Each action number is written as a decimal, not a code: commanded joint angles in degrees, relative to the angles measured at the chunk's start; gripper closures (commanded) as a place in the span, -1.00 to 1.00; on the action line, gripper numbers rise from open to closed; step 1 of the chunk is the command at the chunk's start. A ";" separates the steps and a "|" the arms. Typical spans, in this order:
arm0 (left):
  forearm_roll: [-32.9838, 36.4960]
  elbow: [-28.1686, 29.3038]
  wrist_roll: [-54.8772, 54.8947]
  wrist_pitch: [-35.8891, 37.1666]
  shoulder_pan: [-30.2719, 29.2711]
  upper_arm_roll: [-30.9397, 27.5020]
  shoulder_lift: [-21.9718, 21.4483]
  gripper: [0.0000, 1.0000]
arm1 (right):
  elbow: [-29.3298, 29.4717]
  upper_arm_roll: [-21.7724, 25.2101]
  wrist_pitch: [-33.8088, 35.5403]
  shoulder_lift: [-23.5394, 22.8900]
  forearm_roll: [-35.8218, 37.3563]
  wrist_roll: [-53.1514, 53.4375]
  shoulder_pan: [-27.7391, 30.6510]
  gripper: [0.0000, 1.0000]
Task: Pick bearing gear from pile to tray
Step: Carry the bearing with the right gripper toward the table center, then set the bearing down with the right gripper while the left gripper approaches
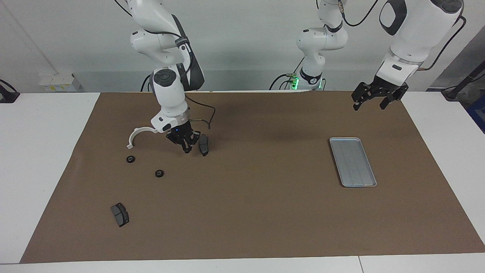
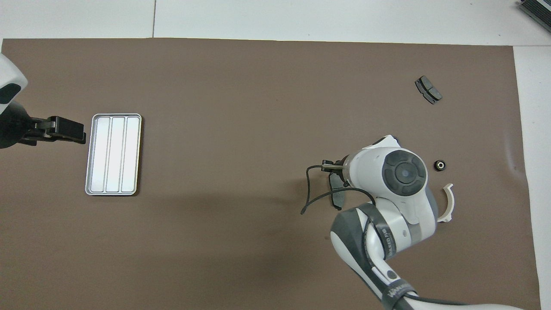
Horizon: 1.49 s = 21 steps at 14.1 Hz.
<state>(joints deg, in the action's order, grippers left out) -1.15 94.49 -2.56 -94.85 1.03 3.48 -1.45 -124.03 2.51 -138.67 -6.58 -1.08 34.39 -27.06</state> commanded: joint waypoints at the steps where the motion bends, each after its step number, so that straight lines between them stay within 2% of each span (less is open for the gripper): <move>1: 0.54 1.58 0.54 -2.44 -0.50 0.04 -1.45 -1.00 | 9.31 -0.05 2.71 -6.84 -1.21 6.20 -3.69 1.00; 7: 0.54 2.10 1.06 -1.74 -0.77 -0.05 -1.71 -1.00 | 28.03 0.04 4.72 -22.66 1.60 26.32 -12.93 1.00; 10: 0.54 3.59 5.10 -2.18 -1.47 0.03 -2.41 -1.00 | 28.06 -0.05 4.99 -23.04 1.87 29.24 -14.33 0.95; 11: 0.54 3.77 4.68 -2.53 -1.21 0.04 -2.42 -1.00 | 27.62 -0.05 4.99 -23.03 1.61 29.42 -14.86 0.71; 13: 0.36 4.04 4.50 -3.59 -0.94 0.12 -2.42 -1.00 | 25.69 -0.14 5.16 -22.69 1.69 28.72 -14.87 0.02; 14: 0.28 4.13 3.45 -3.68 -0.51 0.38 -2.42 -1.00 | 25.51 -0.05 5.68 -22.60 1.69 28.63 -14.87 -0.61; 15: 0.28 4.13 0.40 -4.02 0.02 0.47 -2.42 -1.00 | 25.59 -0.05 6.65 -22.42 1.87 28.46 -14.87 -1.00; 18: 0.19 4.13 -6.65 -5.70 2.74 0.47 -1.98 -1.00 | 24.46 0.03 9.81 -19.18 1.87 27.94 -13.12 -1.00; 21: 0.19 4.13 -11.04 -6.57 5.46 0.48 -1.19 -1.00 | 20.16 0.04 9.38 -14.35 1.87 19.00 -6.11 -1.00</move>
<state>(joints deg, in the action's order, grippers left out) -1.20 96.51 -10.36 -99.39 4.44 4.54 -1.61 -98.87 3.29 -129.37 -25.84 -0.19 58.88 -38.37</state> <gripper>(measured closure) 0.000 0.000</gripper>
